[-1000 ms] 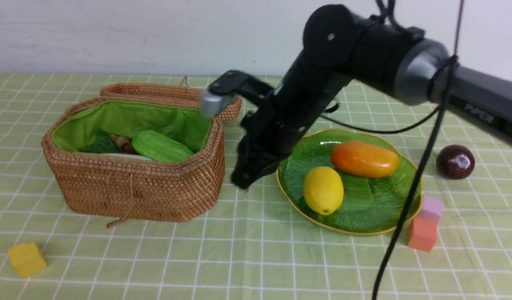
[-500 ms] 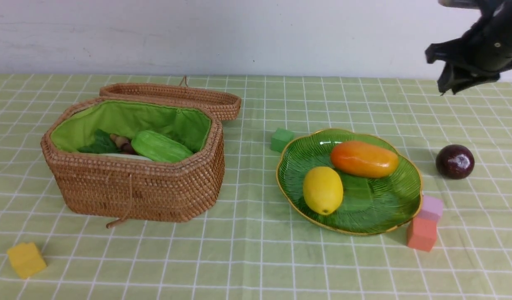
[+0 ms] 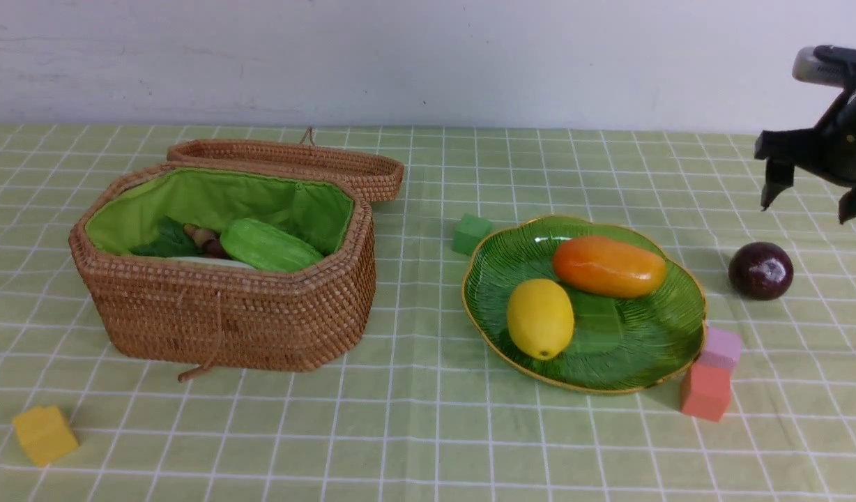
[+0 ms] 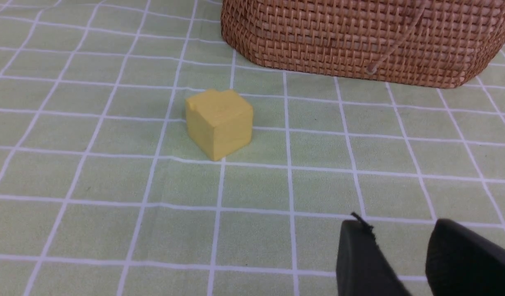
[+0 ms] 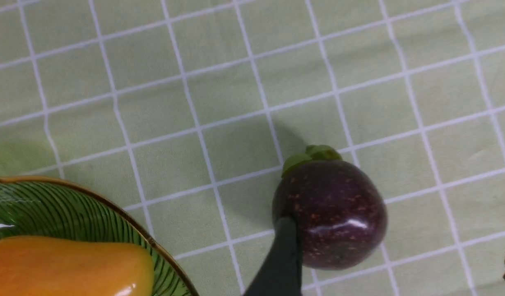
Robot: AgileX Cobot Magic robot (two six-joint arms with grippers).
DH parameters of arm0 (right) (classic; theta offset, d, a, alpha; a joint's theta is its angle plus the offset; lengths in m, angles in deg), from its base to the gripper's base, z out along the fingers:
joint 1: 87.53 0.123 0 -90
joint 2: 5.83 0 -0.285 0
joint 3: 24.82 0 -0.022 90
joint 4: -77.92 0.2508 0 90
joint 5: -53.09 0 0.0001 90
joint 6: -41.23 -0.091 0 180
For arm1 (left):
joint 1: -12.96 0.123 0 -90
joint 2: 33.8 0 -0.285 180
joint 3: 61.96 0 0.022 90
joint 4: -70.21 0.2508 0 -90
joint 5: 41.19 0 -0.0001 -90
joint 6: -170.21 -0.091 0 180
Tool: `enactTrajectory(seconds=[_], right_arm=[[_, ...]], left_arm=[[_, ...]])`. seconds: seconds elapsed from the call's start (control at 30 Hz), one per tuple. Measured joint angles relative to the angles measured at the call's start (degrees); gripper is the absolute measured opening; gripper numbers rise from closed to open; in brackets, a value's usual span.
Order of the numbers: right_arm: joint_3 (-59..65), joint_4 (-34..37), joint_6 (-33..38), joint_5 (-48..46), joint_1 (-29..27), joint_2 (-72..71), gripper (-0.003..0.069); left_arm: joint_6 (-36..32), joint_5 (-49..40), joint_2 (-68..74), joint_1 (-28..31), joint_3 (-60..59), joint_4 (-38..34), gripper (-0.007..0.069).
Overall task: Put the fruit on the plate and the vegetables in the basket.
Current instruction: Use the right arm to grab a mangosteen and put it into the right plate
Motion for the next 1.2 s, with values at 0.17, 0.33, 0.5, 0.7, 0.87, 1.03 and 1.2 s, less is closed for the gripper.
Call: enactTrajectory(seconds=[0.17,0.33,0.5,0.7,0.87,1.03,1.2], right_arm=[[0.0,0.0,-0.1,2.2,0.0,3.9,0.0659],[0.0,-1.4,-0.2,3.6,0.0,7.4,0.0650],[0.0,-0.4,-0.3,3.5,0.0,10.1,0.0623],[0.0,2.4,2.3,2.1,-0.1,10.4,0.0566],[0.0,3.0,3.1,-0.1,-0.1,9.5,0.0566],[0.1,3.4,3.1,-2.3,-0.1,3.3,0.0566],[0.1,10.5,4.4,-4.0,0.1,-5.0,0.0566]], left_arm=[[0.0,0.0,0.0,0.0,0.0,0.0,0.0238],[0.0,0.0,0.0,0.0,0.0,0.0,0.0238],[0.0,0.0,0.0,0.0,0.0,0.0,0.0238],[0.0,0.0,0.0,0.0,0.0,0.0,0.0238],[0.0,0.0,0.0,0.0,0.0,0.0,0.0238],[0.0,0.0,0.0,0.0,0.0,0.0,0.0238],[0.0,0.0,0.0,0.0,0.0,0.0,0.0238]])
